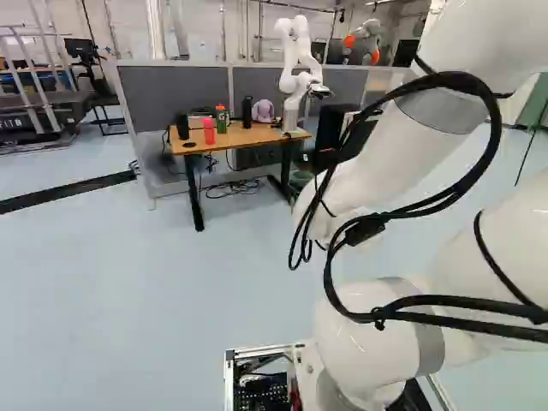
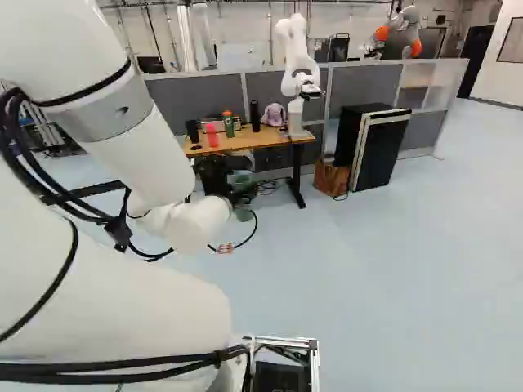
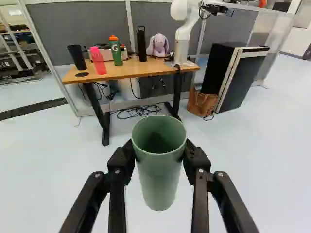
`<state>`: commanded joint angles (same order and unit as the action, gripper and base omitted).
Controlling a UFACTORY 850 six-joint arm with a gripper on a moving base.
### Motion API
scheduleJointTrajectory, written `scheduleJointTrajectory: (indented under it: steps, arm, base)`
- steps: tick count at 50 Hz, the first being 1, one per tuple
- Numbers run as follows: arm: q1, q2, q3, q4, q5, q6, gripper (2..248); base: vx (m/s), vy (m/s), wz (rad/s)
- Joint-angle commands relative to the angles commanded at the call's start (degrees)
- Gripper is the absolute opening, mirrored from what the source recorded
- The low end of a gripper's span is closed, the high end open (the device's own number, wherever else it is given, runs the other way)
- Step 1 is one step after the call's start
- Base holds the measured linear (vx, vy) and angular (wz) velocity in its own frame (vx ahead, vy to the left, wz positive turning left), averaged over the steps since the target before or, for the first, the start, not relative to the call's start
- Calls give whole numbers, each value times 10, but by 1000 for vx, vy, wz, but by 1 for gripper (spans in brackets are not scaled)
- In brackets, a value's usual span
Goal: Place the green cup on the table
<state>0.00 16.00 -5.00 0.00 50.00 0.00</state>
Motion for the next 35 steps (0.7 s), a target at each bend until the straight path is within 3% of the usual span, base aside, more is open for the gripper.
scheduleJointTrajectory:
  steps: [13, 35]
  arm:
    - [0, 0, 0, 0, 0, 0, 120]
    - [0, 0, 0, 0, 0, 0, 120]
  base:
    - [189, 13, -42]
    - [360, 41, -56]
